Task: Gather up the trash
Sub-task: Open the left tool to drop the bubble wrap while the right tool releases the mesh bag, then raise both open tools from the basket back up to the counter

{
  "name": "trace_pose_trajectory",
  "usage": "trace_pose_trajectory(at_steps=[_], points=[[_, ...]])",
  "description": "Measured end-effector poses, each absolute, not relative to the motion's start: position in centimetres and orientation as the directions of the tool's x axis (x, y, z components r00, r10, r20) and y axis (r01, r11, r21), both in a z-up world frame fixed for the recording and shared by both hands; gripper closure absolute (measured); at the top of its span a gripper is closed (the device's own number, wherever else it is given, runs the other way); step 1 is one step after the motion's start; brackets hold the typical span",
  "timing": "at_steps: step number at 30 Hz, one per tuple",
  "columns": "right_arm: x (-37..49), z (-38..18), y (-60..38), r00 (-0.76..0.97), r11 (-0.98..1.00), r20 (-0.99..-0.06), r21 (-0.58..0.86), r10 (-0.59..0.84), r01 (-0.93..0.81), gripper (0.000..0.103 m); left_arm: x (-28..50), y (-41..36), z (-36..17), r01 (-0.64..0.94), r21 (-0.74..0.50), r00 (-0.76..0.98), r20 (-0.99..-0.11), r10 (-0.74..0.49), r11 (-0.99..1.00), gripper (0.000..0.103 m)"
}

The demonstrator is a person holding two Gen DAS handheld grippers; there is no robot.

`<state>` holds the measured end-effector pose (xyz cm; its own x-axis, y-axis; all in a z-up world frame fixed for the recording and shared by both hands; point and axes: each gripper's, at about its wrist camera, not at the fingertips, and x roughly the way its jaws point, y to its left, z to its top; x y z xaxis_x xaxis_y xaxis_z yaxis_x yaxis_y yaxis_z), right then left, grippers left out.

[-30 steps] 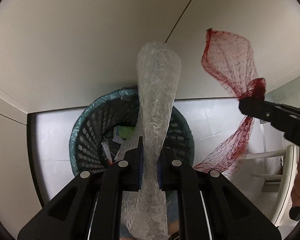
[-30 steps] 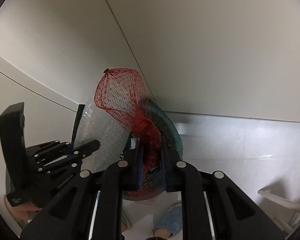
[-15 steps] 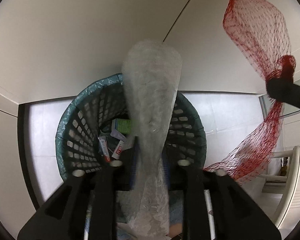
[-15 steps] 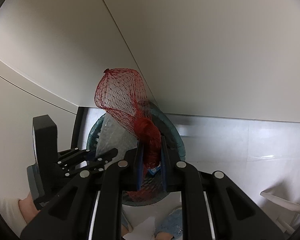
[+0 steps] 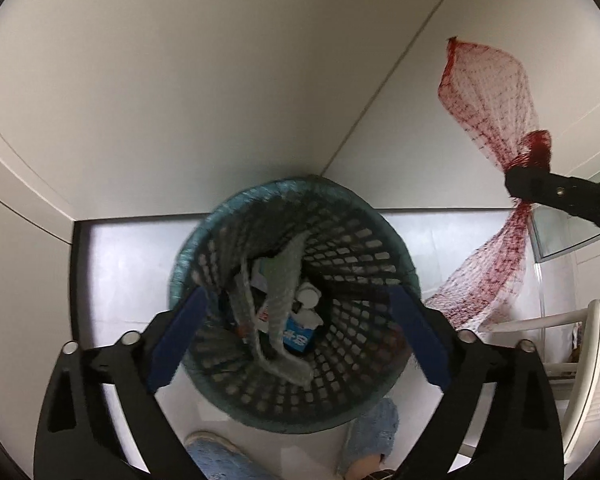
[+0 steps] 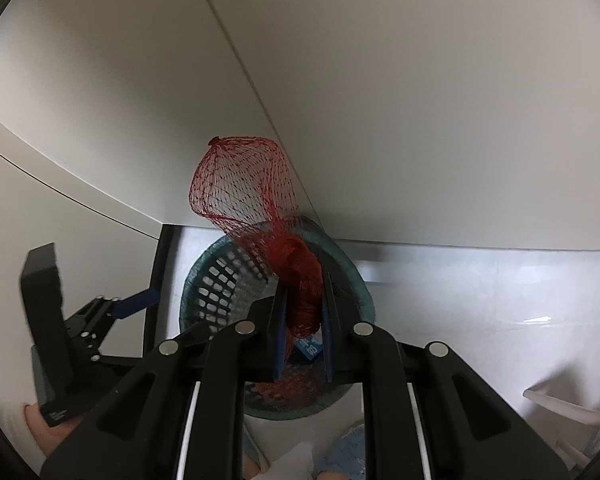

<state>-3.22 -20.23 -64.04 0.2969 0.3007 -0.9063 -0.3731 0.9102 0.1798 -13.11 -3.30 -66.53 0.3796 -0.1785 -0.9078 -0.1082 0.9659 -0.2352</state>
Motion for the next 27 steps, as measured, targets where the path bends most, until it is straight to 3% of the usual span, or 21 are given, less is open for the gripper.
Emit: trace_pose_trajectory(at_steps=[20,26,27], points=[[-4.3,-72.4,-15.7,0.288,0.915,-0.920,0.148,0.266,-0.374,0.088,-14.4,2.1,-66.6,-0.146,-0.167,0.345,-0.932,-0.108,0.975,0.006],[-4.6,-74.2,-15.5,0.260,0.911,-0.930,0.149,0.262,-0.384,0.082,-14.4,2.3,-67.1,-0.147,-0.171,0.334,-0.936,-0.113,0.974,0.006],[-4.7,-74.3,-15.5,0.263,0.912,-0.930,0.146,0.259,-0.383,0.076,-14.4,2.3,-67.2,-0.150,-0.172,0.332,-0.936,-0.114,0.974,0.006]])
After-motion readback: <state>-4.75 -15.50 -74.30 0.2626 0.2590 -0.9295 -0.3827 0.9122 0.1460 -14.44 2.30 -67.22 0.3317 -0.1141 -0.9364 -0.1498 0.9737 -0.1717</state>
